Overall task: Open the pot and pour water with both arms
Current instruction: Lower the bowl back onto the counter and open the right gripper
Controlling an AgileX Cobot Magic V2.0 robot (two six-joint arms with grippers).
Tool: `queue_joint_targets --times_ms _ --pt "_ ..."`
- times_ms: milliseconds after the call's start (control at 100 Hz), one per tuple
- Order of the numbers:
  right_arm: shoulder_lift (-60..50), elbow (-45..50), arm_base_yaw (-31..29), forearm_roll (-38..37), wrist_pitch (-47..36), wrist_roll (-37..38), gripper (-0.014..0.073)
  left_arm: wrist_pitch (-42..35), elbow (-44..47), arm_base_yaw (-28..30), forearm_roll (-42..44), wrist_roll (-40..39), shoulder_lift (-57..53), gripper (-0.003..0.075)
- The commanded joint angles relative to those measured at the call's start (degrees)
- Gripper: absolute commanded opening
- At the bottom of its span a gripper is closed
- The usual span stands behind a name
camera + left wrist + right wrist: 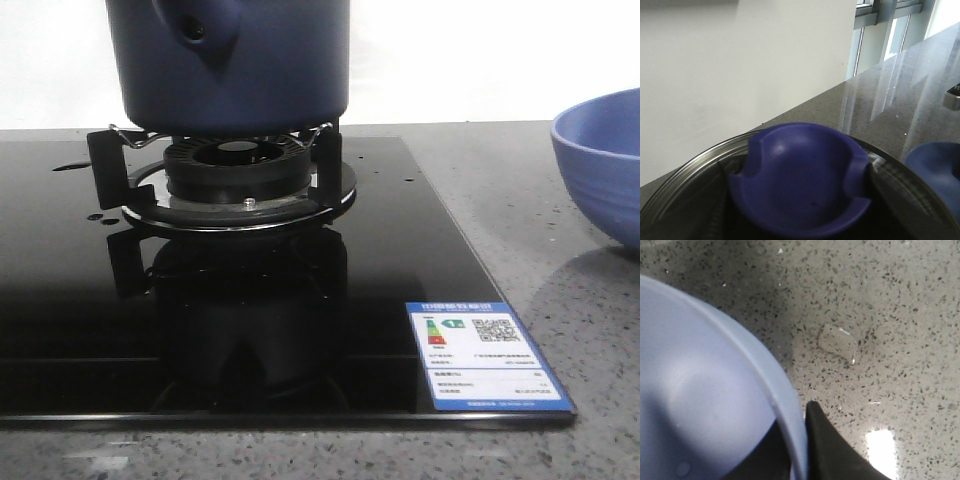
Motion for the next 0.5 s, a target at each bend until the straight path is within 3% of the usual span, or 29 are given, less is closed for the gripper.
queue_joint_targets --times_ms 0,80,260,370,490 --pt "-1.85 -1.21 -0.36 0.20 -2.52 -0.69 -0.0040 1.74 -3.08 -0.36 -3.50 0.23 -0.26 0.0283" --pt "-1.85 -1.21 -0.36 0.20 -2.41 -0.69 0.0045 1.74 -3.91 -0.36 -3.64 0.55 1.41 0.0284" --pt "-1.85 -1.21 -0.36 0.20 -2.19 -0.69 0.0327 1.99 -5.58 -0.36 -4.60 1.81 4.17 0.0283" --pt "-2.74 -2.46 -0.36 -0.69 -1.09 -0.69 0.0391 1.88 -6.14 -0.36 -5.16 2.20 5.28 0.0283" --pt "-6.20 -6.31 -0.36 -2.27 -0.72 -0.69 0.0394 1.88 -6.52 -0.36 -5.44 3.16 5.90 0.0283"
